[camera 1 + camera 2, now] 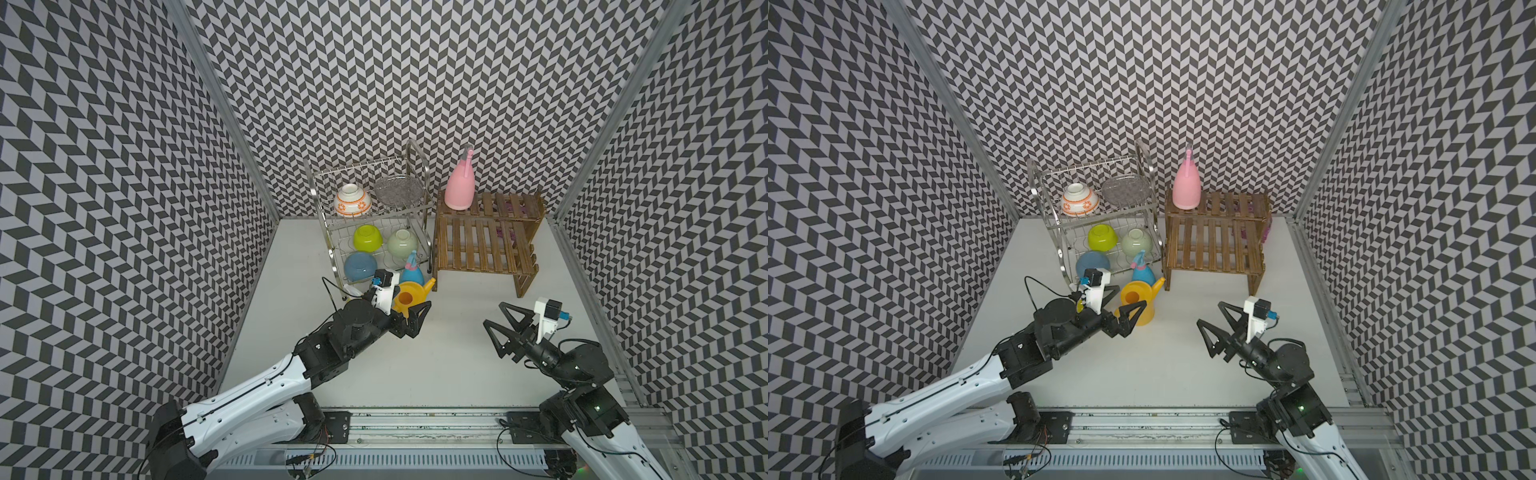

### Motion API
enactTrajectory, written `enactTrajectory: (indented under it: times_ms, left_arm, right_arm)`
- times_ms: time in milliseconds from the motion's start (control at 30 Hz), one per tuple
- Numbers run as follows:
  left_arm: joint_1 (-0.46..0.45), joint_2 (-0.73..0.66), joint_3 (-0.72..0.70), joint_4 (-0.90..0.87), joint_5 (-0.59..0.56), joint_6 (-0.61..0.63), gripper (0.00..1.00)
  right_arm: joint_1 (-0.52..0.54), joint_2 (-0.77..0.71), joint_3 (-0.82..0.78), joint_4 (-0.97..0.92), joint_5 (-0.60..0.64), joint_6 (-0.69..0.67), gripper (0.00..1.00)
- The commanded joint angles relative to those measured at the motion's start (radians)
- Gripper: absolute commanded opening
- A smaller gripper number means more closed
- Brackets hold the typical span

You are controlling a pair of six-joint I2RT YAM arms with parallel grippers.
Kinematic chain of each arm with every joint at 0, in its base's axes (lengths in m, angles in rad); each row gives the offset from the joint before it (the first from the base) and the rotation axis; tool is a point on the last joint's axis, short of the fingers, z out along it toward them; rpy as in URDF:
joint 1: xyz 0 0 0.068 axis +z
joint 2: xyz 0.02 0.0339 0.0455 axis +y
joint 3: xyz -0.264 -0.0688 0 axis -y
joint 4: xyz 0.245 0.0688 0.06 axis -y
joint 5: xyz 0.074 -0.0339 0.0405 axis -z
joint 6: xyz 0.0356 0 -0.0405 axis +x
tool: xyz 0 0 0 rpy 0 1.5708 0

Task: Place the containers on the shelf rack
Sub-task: 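Pick up a container from the center of the board.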

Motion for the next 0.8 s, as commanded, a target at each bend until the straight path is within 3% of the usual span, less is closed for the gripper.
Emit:
enactTrajectory:
  times_ms: [0,267,533,767]
  left_arm:
    - [0.006,0.014,0.051,-0.040,0.000,0.024,1.00]
    - [0.007,0.063,0.020,-0.033,0.075,-0.031,1.00]
    - [0.036,0.187,0.179,-0.215,0.083,-0.047,0.99]
    - [0.059,0.229,0.244,-0.367,0.084,-0.224,0.83]
  right_arm:
    - [-0.005,0.014,0.022,0.008,0.008,-0.025,1.00]
    - [-0.005,0.028,0.023,-0.004,0.015,0.020,1.00]
    - [-0.004,-0.036,0.007,-0.037,0.056,0.031,1.00]
    - [-0.004,-0.009,-0.038,0.043,0.051,0.057,1.00]
